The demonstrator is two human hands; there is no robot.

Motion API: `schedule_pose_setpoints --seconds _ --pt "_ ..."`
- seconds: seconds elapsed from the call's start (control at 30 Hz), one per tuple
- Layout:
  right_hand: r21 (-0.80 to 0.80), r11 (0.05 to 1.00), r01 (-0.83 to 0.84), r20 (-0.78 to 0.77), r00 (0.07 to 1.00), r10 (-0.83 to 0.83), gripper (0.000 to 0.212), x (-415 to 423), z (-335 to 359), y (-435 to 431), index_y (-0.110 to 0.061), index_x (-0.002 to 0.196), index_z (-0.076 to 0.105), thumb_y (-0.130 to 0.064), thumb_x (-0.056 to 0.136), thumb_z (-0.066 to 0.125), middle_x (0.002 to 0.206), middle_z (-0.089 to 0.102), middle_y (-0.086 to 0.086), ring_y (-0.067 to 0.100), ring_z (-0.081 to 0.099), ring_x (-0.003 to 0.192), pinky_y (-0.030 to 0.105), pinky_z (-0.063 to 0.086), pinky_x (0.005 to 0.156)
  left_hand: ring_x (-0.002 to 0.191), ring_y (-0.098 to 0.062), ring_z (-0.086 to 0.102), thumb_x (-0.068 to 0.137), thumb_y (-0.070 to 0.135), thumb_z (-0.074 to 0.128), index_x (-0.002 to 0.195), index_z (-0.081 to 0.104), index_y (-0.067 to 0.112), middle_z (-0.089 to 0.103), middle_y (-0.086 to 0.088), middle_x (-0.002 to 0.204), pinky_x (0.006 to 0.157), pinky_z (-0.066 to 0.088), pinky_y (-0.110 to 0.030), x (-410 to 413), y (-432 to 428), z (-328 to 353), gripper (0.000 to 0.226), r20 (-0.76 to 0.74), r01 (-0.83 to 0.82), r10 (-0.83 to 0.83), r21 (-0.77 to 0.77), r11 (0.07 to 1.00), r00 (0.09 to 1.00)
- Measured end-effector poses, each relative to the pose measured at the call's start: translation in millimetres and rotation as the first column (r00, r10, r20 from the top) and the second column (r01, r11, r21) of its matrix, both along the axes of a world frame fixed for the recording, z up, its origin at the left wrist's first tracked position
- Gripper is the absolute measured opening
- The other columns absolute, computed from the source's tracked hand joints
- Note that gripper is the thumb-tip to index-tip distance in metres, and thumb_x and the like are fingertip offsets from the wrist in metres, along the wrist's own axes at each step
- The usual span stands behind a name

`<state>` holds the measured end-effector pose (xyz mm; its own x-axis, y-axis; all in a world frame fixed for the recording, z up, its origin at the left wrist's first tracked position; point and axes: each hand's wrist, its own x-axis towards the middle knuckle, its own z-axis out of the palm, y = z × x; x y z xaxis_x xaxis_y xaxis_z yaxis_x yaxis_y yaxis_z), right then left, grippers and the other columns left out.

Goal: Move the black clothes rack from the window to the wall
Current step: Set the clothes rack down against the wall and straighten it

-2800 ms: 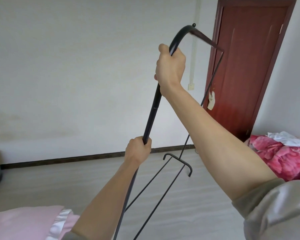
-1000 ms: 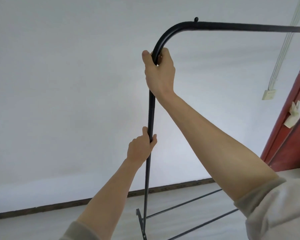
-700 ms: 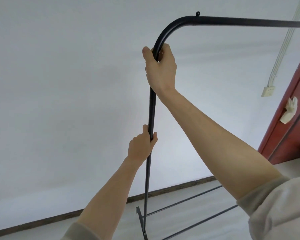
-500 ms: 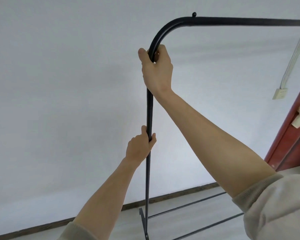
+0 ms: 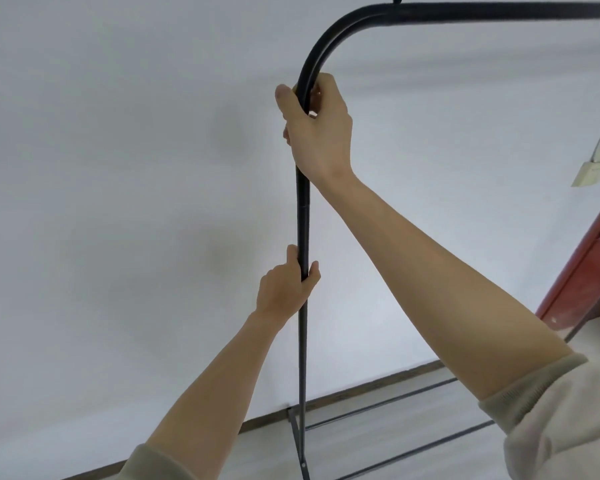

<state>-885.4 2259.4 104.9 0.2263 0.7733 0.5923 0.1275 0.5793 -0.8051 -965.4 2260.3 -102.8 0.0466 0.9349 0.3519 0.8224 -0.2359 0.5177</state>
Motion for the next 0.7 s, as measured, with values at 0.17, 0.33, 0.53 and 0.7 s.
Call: schedule_pose_setpoints --seconds 0.17,0.33,0.53,0.7 --pt "0.025 1.0 -0.011 0.061 0.998 0.009 0.014 -3 -10 17 -0.018 0.099 0.055 -0.026 0.099 0.067 0.081 0.064 -0.005 0.007 0.066 0.054 0.035 0.059 0.072 0.056 -0.027 0.063 0.094 0.052 0.045 0.097 0.038 0.022 0.066 -0.003 0.062 0.062 0.052 -0.037 -16 18 -20 0.03 0.095 0.082 -0.076 -0.055 0.995 0.993" --pt "-0.162 0.987 0.009 0.144 0.99 0.015 0.017 -28 -58 28 -0.019 0.093 0.057 -0.031 0.104 0.059 0.07 0.07 -0.002 0.015 0.064 0.052 0.027 0.054 0.058 0.062 -0.019 0.065 0.09 0.057 0.044 0.086 0.048 0.027 0.068 0.001 0.066 0.071 0.057 -0.04 -48 36 -39 0.032 0.069 0.238 -0.229 -0.162 0.958 0.971" --pt "-0.216 0.928 0.304 0.068 0.953 -0.296 0.026 -63 -129 23 -0.02 0.093 0.047 -0.04 0.109 0.045 0.068 0.06 -0.001 0.013 0.059 0.051 0.023 0.049 0.055 0.084 -0.008 0.069 0.089 0.058 0.05 0.095 0.057 0.025 0.072 0.012 0.087 0.079 0.055 -0.033 -74 52 -50 0.035 0.128 0.499 -0.482 -0.21 0.841 0.867" --pt "-0.311 0.833 0.458 0.211 0.888 -0.41 0.027 -70 -171 11 -0.016 0.098 0.048 -0.038 0.111 0.039 0.076 0.067 0.002 0.01 0.062 0.066 0.018 0.047 0.062 0.101 -0.008 0.068 0.092 0.045 0.051 0.114 0.055 0.028 0.072 0.015 0.108 0.087 0.053 -0.036 -93 58 -71 0.027 0.107 0.626 -0.625 -0.283 0.726 0.773"
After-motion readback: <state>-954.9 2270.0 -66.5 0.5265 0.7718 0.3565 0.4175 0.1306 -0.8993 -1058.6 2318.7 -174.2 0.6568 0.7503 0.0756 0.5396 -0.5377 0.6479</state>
